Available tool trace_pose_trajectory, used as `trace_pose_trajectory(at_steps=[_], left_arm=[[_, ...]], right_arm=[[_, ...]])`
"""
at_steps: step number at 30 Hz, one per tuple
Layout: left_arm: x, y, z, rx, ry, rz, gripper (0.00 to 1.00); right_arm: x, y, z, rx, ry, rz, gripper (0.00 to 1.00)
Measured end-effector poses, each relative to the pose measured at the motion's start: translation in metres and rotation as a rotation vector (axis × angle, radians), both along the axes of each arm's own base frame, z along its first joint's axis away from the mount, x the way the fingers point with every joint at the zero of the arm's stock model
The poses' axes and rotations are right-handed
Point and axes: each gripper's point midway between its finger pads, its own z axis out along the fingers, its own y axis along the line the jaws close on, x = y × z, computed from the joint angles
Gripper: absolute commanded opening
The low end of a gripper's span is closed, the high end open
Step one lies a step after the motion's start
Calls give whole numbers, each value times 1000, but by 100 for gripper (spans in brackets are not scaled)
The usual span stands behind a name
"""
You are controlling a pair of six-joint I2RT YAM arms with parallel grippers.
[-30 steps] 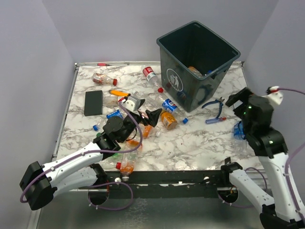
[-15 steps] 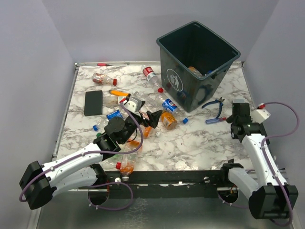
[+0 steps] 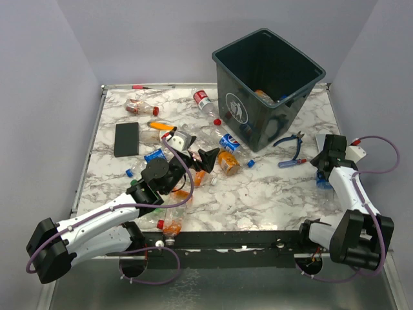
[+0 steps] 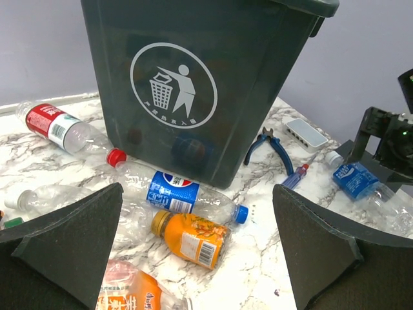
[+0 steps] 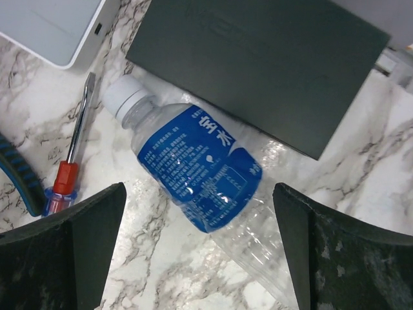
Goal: Put the plastic bottles in the bin
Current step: Pick up the plastic bottle at the center of the board.
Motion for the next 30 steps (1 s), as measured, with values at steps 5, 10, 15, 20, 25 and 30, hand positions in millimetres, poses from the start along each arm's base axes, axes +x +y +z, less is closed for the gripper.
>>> trace_pose_trajectory(at_steps=[5, 10, 15, 20, 25, 30], left_arm=[[0, 0, 3, -4, -3, 0, 99], [0, -1, 4, -6, -4, -2, 99], [-1, -1, 4, -7, -4, -9, 99], [-1, -2, 4, -7, -4, -9, 99], [-1, -2, 4, -7, -4, -10, 99], [-1, -2, 4, -7, -5, -10, 99]], right_arm=[[8, 8, -18, 51, 24, 40, 95], [12, 15, -27, 93, 36, 65, 81], [13, 23, -32, 132, 31, 89, 70], [15, 26, -33, 149, 23, 101, 63], [16, 27, -33, 152, 16, 100, 43], [16, 34, -19, 179, -36, 120, 35]])
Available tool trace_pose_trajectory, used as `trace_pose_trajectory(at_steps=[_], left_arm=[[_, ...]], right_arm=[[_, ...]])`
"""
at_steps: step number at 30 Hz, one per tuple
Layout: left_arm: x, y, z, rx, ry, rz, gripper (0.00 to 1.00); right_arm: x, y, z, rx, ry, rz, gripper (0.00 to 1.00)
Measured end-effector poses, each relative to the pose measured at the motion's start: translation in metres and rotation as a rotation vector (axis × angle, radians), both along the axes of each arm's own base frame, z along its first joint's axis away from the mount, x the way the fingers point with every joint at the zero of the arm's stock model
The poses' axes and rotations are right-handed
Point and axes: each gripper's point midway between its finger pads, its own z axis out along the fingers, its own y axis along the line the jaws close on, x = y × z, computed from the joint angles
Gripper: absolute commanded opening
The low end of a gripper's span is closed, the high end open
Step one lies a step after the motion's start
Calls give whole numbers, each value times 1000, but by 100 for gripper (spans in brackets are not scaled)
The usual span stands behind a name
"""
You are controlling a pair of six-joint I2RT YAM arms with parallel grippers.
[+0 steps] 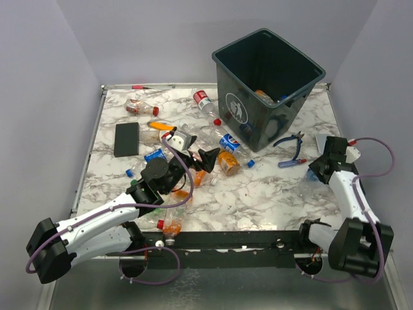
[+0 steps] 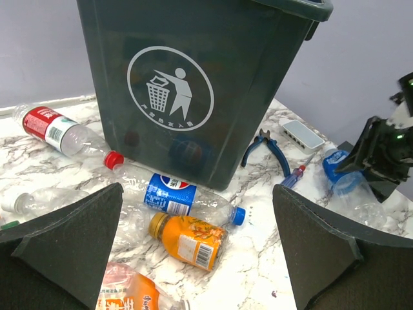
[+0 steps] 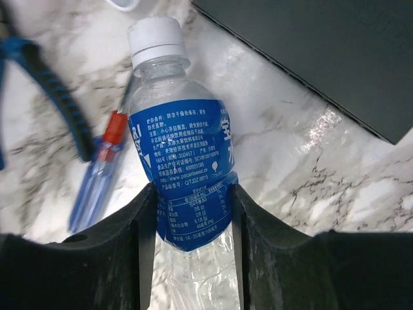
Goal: Put the plastic bottles in the bin
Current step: Pick up the plastic bottle at the center of the board.
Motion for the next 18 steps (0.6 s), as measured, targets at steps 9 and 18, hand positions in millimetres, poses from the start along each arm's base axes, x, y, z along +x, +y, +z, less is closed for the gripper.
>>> trace_pose_trajectory(at_steps=[9, 18], left_arm=[[0, 0, 1, -2, -1, 0, 99], [-3, 11, 18, -41, -36, 23, 99]], right_arm=[[-4, 26, 142, -29, -424, 89, 29], [-47, 73, 315, -72, -891, 332, 29]])
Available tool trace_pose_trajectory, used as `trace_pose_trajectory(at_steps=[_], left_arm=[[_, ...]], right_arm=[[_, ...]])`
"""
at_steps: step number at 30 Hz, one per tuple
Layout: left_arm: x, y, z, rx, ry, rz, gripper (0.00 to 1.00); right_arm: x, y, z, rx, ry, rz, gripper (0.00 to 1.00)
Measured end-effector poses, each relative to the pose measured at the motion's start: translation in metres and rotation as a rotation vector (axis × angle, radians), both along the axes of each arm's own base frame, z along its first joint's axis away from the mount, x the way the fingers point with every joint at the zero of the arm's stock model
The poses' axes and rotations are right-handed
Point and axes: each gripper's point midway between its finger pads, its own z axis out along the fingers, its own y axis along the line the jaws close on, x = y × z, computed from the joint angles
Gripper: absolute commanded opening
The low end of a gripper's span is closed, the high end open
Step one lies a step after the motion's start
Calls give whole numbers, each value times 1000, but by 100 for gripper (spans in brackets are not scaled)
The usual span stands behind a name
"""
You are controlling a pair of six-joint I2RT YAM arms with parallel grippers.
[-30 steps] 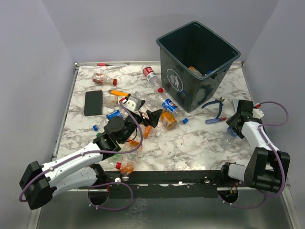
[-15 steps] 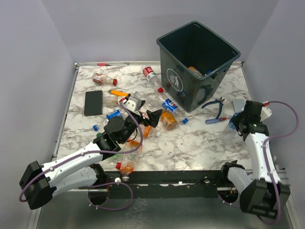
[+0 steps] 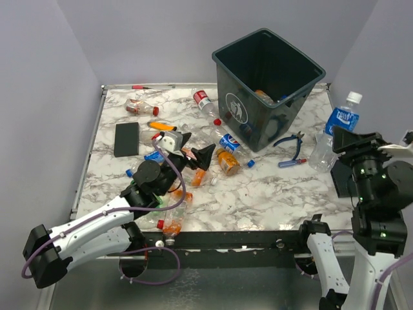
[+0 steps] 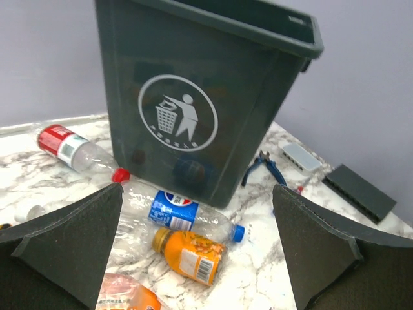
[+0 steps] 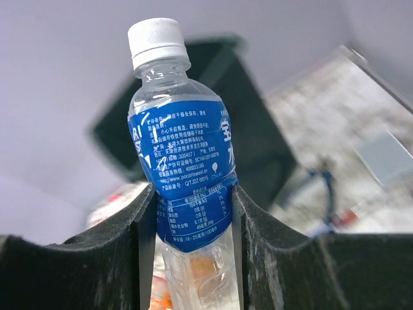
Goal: Put the plastic bottles in the bin
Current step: Pick up the plastic bottle at the center of the board, then place the plastic bottle in the trash bin.
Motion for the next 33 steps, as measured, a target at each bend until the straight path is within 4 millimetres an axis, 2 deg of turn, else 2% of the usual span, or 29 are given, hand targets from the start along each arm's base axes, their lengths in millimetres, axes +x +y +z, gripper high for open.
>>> trace_pose_trajectory(at_steps=[2, 4, 6, 7, 10, 13, 16, 19, 21, 22, 26, 28, 33], left_arm=[[1, 9, 9, -26, -13, 37, 99], [1, 16, 16, -45, -29, 62, 99], [-1, 24, 28, -72, -54, 73, 99], [-3, 26, 34, -84, -67, 71, 99], [-14, 28, 58, -120, -128, 7, 99], [-33, 20, 87, -176, -199, -114, 99], [-49, 9, 101, -209, -233, -233, 99], [-64, -6, 116, -232, -244, -353, 99], [-69, -17, 128, -241, -245, -419, 99], [-71, -21, 134, -246, -246, -443, 99], [-75, -26, 159, -273, -267, -481, 99], [-75, -26, 169, -286, -282, -483, 99], [-77, -19, 185, -315, -312, -465, 99]], right_arm=[[-8, 23, 53, -31, -152, 122, 29], [-13, 50, 92, -49, -279, 272, 29], [-11, 77, 117, -47, -365, 433, 29], [-8, 88, 123, -42, -384, 507, 29], [9, 114, 125, -25, -376, 677, 30], [21, 132, 126, -14, -357, 801, 29], [30, 145, 130, -13, -358, 890, 29], [28, 160, 140, -23, -386, 974, 29], [21, 179, 149, -32, -412, 1053, 29], [15, 187, 160, -54, -446, 1085, 29], [-2, 248, 180, -61, -508, 1276, 29], [-1, 268, 181, -63, -529, 1326, 29], [18, 291, 177, -26, -573, 1346, 29]])
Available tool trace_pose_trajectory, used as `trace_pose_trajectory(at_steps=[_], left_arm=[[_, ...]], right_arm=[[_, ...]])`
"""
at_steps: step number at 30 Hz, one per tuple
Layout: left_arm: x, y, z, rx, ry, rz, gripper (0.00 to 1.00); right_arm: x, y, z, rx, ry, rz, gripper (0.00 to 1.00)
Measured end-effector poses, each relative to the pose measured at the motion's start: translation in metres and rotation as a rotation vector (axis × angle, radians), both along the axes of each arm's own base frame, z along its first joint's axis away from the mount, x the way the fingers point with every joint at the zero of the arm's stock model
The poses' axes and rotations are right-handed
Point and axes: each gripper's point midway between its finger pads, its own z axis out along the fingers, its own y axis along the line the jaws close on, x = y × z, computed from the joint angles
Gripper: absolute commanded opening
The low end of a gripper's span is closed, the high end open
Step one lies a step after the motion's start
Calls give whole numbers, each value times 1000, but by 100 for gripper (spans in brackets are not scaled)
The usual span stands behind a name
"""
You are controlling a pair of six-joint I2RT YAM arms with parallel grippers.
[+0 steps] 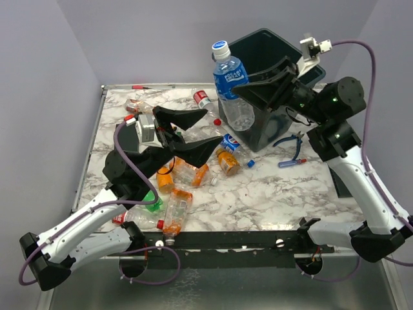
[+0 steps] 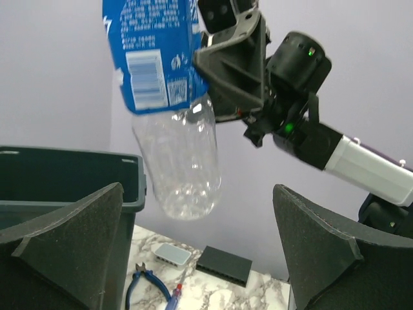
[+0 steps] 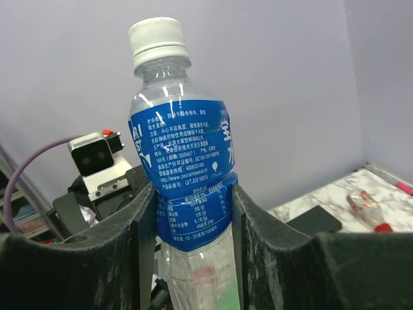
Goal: Put the plastic bottles in the bin
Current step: Place the plastic bottle in the trash bin.
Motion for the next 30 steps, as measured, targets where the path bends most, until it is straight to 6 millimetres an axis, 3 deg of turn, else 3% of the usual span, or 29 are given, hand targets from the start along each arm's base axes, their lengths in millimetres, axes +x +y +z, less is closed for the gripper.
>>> trace_pose_trajectory(at_steps=[7, 14, 20, 23, 25, 27, 30], left_arm=[[-1, 7, 7, -22, -11, 24, 99], [11, -6, -6, 14, 18, 24, 99], [17, -23, -18, 66, 40, -9, 76], [15, -28, -22, 88, 37, -35, 53], [14, -30, -25, 101, 39, -46, 42], [14, -30, -27, 109, 45, -50, 36], [14, -31, -29, 120, 41, -50, 32]], right_arm=[[1, 29, -12, 86, 38, 119, 29], [-15, 43, -16, 129, 58, 214, 29], [-25, 47, -17, 140, 54, 253, 31], [-23, 49, -24, 123, 67, 253, 40], [-23, 50, -27, 109, 73, 252, 55], [-25, 49, -29, 94, 71, 251, 70], [-27, 46, -33, 65, 70, 239, 84]])
